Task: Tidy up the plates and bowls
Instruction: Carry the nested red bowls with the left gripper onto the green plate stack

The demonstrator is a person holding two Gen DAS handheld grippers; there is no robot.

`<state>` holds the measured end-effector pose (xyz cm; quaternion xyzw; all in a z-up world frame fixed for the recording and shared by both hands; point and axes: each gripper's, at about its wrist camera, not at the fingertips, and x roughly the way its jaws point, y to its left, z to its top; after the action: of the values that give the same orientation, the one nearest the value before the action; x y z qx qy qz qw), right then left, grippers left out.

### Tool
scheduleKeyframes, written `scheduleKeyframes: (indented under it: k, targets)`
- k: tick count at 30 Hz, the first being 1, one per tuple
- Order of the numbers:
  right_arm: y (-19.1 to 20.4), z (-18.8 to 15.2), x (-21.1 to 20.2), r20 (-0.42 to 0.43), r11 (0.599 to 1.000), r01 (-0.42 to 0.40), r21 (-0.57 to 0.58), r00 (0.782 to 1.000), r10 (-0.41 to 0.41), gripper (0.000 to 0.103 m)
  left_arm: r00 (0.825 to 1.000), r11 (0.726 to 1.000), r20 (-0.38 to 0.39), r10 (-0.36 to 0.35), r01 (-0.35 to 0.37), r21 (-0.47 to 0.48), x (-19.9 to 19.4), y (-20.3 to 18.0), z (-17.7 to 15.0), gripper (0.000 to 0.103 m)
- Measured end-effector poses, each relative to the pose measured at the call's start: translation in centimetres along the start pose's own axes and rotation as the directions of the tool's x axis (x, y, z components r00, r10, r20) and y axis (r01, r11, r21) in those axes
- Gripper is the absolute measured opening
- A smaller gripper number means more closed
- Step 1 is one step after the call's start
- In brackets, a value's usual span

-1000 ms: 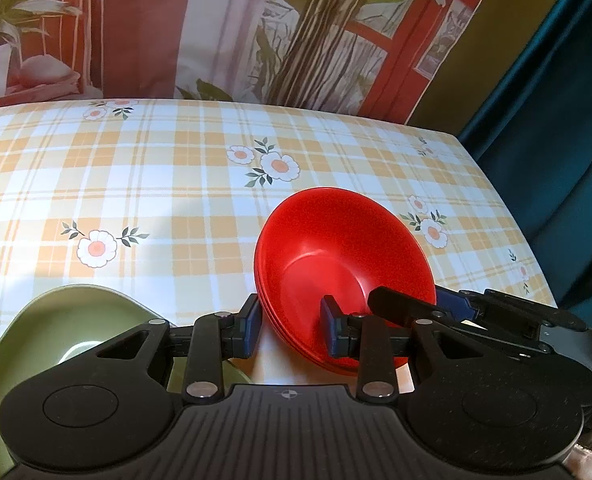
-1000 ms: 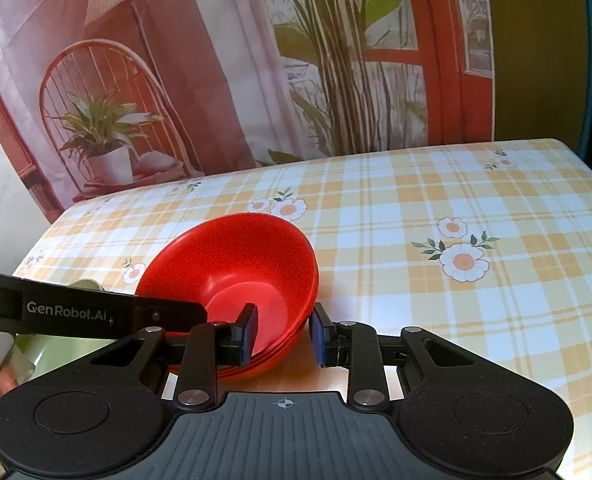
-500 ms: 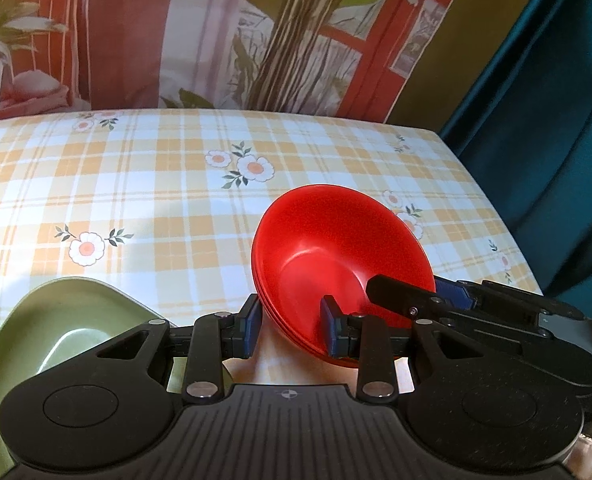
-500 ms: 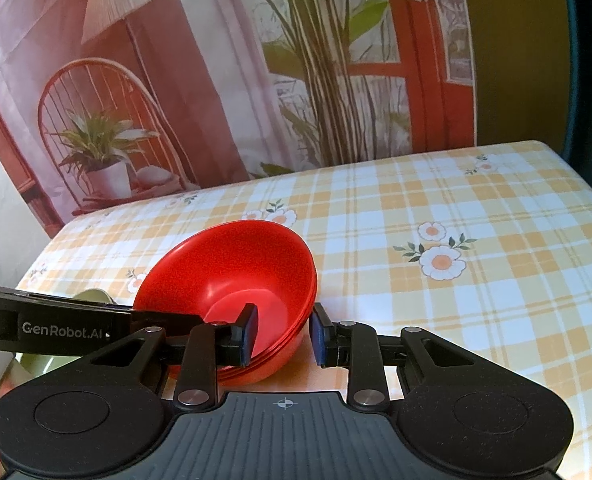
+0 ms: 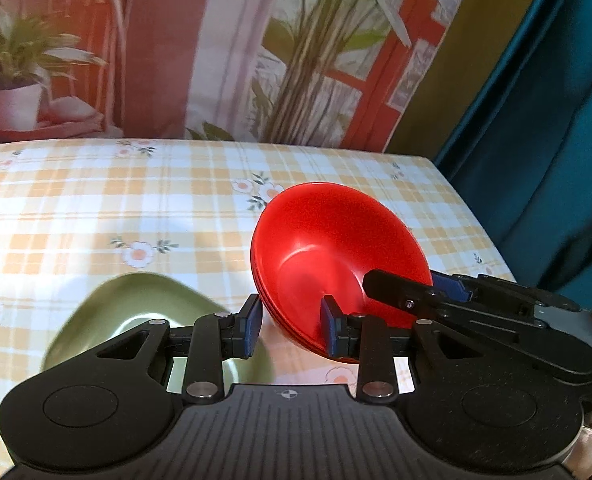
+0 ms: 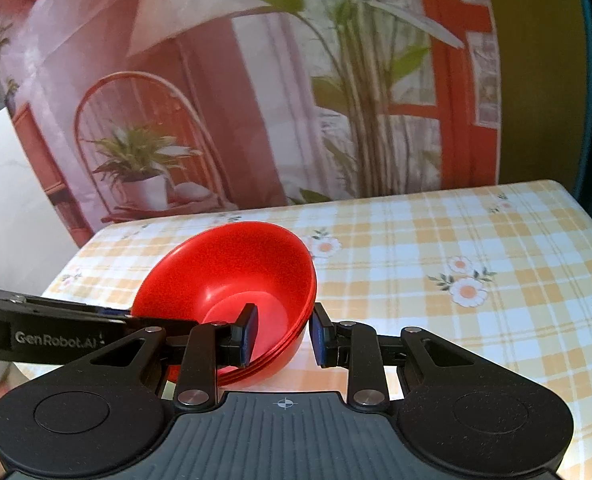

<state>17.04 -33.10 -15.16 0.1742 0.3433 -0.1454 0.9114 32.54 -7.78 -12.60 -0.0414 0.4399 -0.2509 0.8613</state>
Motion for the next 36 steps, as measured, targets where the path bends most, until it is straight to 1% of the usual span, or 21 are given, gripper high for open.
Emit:
scheduleKeyframes:
  k: [7, 16, 23, 27, 32, 36]
  targets:
    - [3.7, -0.2, 0.6, -0.02, 0.998, -0.046, -0.046, 0.999, 0.045, 0.027, 0.999, 0.999, 0.018, 0.031, -0.031, -0.03, -2.9, 2.6, -0.8, 0.033]
    - [7.6, -1.3, 2.0, -0.08, 0.992, -0.084, -0.093, 0.994, 0.077, 0.027, 0.998, 0.995, 0.024, 0.062, -0.06, -0.086, -4.9, 5.6, -2.5, 0.033]
    - [9.4, -2.4, 3.0, -0.122, 0.987, -0.107, -0.121, 0.988, 0.092, 0.027, 0.997, 0.989, 0.003, 0.077, -0.076, -0.123, -4.9, 7.5, -3.7, 0.033]
    - [9.8, -2.8, 3.7, -0.148, 0.986, -0.11, -0.126, 0.985, 0.091, 0.027, 0.996, 0.987, -0.006, 0.088, -0.088, -0.132, -4.5, 7.8, -4.0, 0.033]
    - [10.1, -3.3, 4.3, -0.167, 0.985, -0.107, -0.138, 0.982, 0.084, 0.027, 0.996, 0.985, -0.017, 0.085, -0.086, -0.15, -4.1, 8.4, -4.6, 0.033]
    - [10.4, -3.3, 4.8, -0.178, 0.982, -0.104, -0.16, 0.981, 0.075, 0.027, 0.995, 0.985, -0.023, 0.095, -0.097, -0.141, -3.8, 8.6, -4.9, 0.033]
